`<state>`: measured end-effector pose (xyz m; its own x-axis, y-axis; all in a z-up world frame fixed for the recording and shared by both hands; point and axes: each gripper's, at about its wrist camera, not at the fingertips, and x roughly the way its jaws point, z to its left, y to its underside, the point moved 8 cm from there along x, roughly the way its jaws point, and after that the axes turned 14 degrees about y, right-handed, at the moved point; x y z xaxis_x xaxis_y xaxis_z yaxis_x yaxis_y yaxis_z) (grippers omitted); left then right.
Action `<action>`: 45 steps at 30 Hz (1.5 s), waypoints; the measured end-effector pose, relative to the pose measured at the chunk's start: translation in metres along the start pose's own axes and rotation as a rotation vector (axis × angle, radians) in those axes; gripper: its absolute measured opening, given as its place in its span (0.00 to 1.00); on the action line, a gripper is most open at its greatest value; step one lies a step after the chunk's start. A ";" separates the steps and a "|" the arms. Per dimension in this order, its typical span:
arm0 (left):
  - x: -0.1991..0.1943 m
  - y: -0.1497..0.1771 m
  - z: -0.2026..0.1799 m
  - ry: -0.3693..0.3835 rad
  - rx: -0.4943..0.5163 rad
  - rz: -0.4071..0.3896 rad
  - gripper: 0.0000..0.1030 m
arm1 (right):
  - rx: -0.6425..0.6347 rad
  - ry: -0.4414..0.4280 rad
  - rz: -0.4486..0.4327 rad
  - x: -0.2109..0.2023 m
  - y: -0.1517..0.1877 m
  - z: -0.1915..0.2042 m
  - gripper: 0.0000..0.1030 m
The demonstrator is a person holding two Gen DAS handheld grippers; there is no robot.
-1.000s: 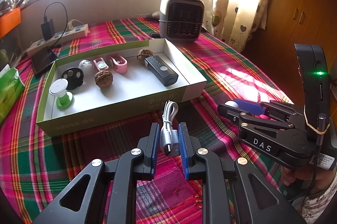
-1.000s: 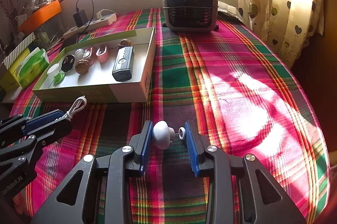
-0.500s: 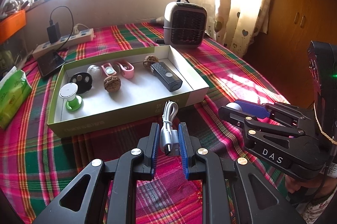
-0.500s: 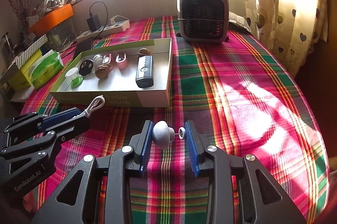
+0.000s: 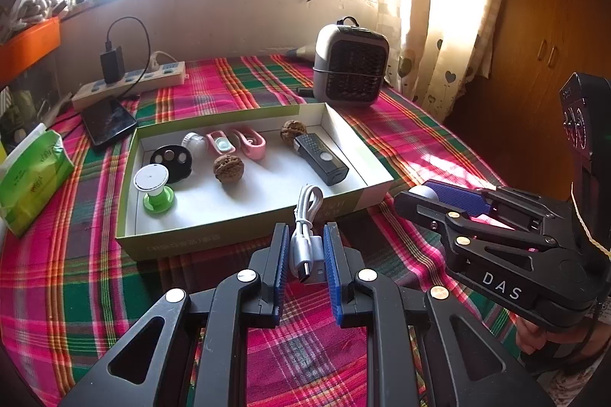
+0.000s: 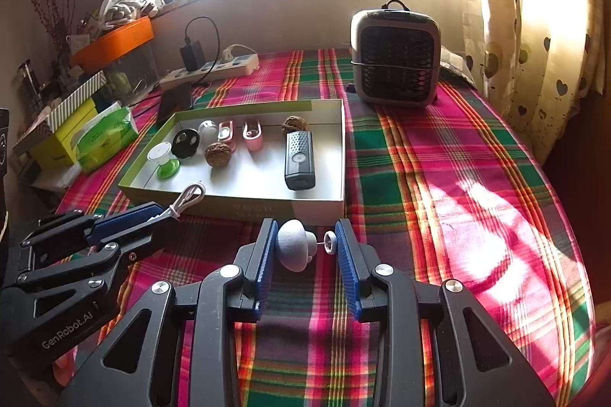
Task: Organize objects
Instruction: 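Lower the knob and cable with both grippers into the box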
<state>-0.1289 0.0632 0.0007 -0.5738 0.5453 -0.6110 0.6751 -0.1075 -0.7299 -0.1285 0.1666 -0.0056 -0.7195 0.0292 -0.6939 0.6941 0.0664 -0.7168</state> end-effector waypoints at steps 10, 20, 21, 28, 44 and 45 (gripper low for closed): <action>-0.001 -0.013 0.021 -0.027 -0.021 -0.012 0.16 | -0.011 -0.017 -0.007 0.009 -0.016 0.011 0.32; 0.001 -0.023 0.039 -0.054 -0.038 -0.015 0.16 | -0.028 -0.031 -0.007 0.020 -0.030 0.022 0.32; 0.002 -0.024 0.040 -0.057 -0.039 -0.015 0.16 | -0.030 -0.033 -0.007 0.021 -0.032 0.023 0.32; 0.005 -0.031 0.057 -0.080 -0.063 -0.018 0.16 | -0.038 -0.041 -0.006 0.032 -0.043 0.030 0.32; 0.021 -0.038 0.085 -0.116 -0.103 -0.001 0.16 | -0.052 -0.052 0.024 0.060 -0.055 0.041 0.32; 0.022 -0.038 0.087 -0.115 -0.105 0.001 0.16 | -0.057 -0.053 0.025 0.062 -0.055 0.043 0.32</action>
<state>-0.2072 0.0072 -0.0121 -0.6185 0.4457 -0.6472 0.7170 -0.0169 -0.6969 -0.2100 0.1222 -0.0117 -0.6983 -0.0213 -0.7155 0.7084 0.1228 -0.6950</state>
